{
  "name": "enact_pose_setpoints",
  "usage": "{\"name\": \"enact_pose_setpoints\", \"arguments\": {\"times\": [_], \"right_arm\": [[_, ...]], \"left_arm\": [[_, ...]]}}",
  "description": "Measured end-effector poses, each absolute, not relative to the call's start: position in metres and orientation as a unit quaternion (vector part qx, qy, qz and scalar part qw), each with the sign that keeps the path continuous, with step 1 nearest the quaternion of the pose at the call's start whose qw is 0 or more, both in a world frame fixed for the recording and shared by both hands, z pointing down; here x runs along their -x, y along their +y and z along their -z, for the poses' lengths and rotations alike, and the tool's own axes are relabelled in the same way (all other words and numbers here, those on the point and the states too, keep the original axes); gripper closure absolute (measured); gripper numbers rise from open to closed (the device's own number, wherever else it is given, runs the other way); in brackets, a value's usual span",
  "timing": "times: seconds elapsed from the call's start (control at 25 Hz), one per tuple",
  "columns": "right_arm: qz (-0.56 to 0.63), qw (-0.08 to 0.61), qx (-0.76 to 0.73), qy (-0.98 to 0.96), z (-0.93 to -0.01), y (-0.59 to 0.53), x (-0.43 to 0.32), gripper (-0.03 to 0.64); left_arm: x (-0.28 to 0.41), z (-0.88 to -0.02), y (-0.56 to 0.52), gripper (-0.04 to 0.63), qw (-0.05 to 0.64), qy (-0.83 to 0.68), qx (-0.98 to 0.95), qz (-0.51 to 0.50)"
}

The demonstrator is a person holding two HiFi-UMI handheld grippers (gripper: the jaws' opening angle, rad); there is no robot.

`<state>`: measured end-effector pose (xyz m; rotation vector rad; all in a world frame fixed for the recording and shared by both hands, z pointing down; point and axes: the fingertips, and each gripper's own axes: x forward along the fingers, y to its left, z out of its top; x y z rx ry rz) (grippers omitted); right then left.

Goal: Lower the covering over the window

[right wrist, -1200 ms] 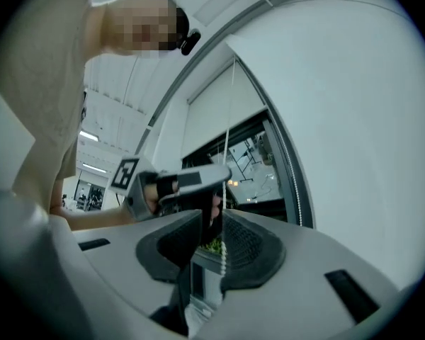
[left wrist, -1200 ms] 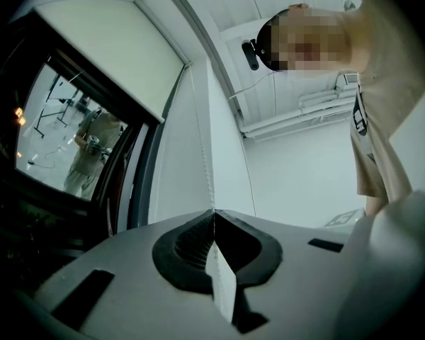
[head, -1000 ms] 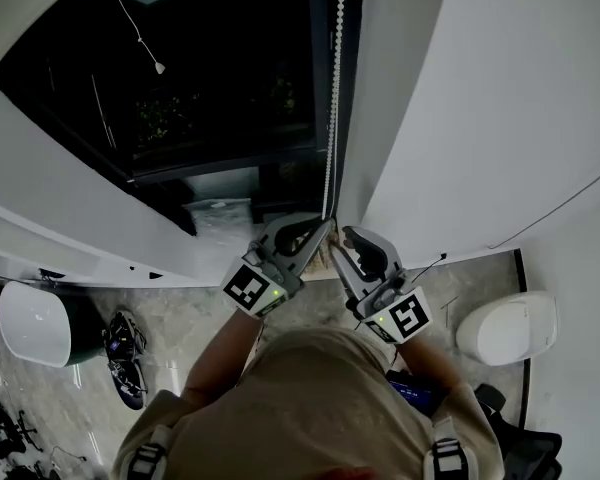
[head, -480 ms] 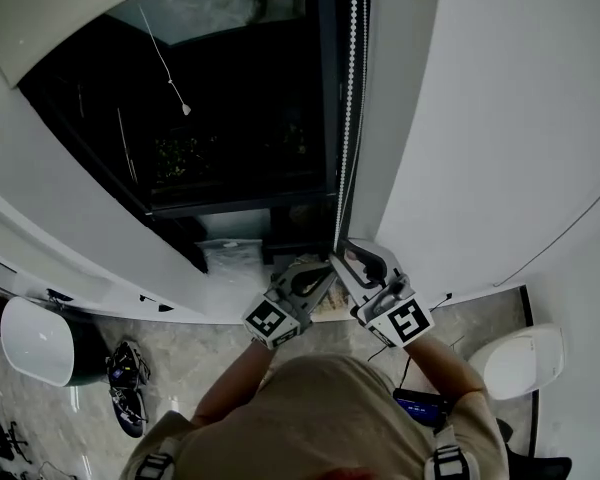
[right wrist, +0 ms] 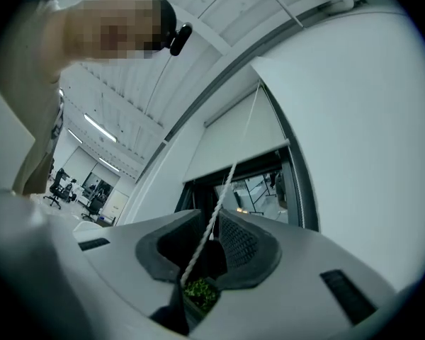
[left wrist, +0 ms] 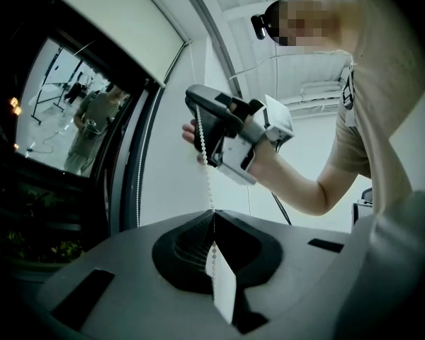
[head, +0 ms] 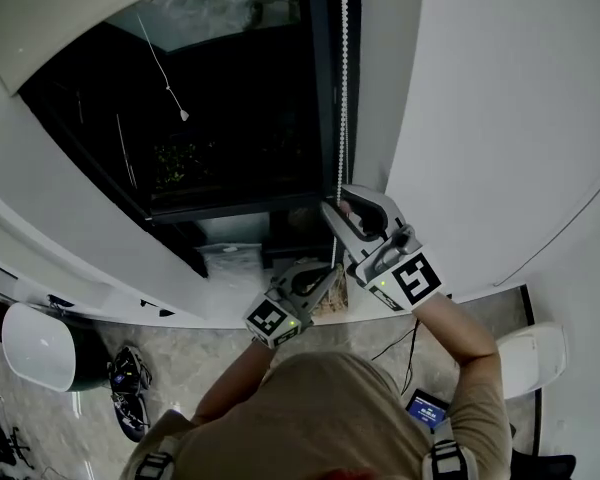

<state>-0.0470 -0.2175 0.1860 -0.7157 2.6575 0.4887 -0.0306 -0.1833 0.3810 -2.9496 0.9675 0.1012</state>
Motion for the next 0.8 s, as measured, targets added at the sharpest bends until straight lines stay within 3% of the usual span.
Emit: {"name": "enact_pose_setpoints", "arguments": {"times": [0.36,0.8], "right_arm": [[-0.113,0.239,0.265,0.927,-0.093,-0.235,0.034,0.560],[-0.107,0.234,0.269,0.928,-0.085,-0.239,0.046,0.584]], "left_arm": [[0.034,-0.381,-0.186,0.578,0.018,0.329,0.944,-0.026],[0.043,-0.380,-0.181,0.578,0.027,0.335,0.941,-0.027]]}}
